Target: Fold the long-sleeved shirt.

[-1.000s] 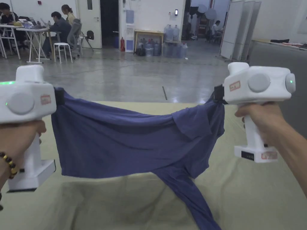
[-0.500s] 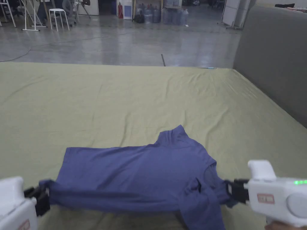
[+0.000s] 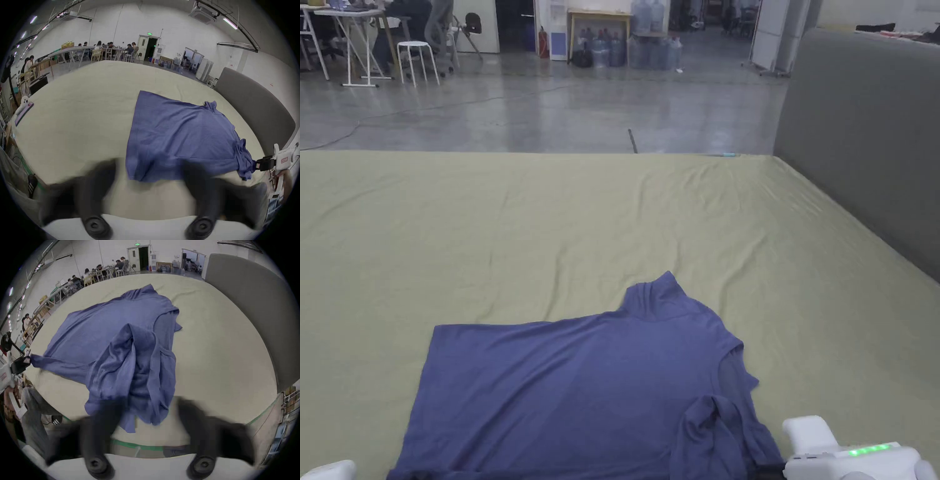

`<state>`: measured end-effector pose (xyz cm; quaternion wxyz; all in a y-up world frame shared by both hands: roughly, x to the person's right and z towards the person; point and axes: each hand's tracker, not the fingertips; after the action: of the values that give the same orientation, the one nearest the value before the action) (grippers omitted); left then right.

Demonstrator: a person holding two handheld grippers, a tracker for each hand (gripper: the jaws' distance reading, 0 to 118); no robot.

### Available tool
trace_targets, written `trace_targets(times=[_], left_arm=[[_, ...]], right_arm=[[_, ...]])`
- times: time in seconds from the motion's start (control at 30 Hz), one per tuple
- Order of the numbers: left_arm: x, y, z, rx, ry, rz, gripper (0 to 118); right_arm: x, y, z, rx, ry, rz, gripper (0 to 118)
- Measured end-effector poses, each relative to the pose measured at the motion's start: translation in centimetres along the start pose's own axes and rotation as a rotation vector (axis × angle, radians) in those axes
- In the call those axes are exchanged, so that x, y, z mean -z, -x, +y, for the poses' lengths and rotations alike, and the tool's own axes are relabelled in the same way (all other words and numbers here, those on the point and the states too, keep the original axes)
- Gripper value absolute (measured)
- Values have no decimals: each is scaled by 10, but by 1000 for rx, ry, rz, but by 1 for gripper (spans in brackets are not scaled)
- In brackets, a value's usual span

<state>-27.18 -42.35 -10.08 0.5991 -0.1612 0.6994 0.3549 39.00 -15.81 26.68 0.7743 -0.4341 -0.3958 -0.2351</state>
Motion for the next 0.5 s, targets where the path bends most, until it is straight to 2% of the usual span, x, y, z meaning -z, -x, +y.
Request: trace_targets(times=[0.03, 0.07, 0.17, 0.2, 0.23, 0.27, 0.3, 0.37, 0.5], left_arm=[[-2, -4, -2, -1, 10, -6, 118], [-3, -13, 20, -9, -24, -25, 118], [-23, -8, 39, 8, -53, -9, 118], [-29, -5, 36, 14, -45, -4, 116], [-33, -6, 35, 22, -44, -4, 93], [-38, -2, 36, 42, -47, 4, 36], [-44, 23, 28, 81, -40, 51, 0], [-50, 25, 16, 108, -33, 53, 0], [-83, -9, -3, 53, -20, 8, 0]], right_arm=[[-7, 3, -1, 2, -7, -4, 115], [-13, 3, 1, 9, -53, -6, 118], [-31, 2, 15, 45, -120, -27, 114], [-33, 1, 21, 61, -135, -39, 93], [-34, 1, 25, 78, -163, -51, 45], [-34, 1, 30, 80, -164, -60, 2], [-29, 2, 32, 87, -169, -80, 2], [-27, 0, 37, 80, -163, -45, 2], [-27, 2, 47, 85, -185, -11, 2]])
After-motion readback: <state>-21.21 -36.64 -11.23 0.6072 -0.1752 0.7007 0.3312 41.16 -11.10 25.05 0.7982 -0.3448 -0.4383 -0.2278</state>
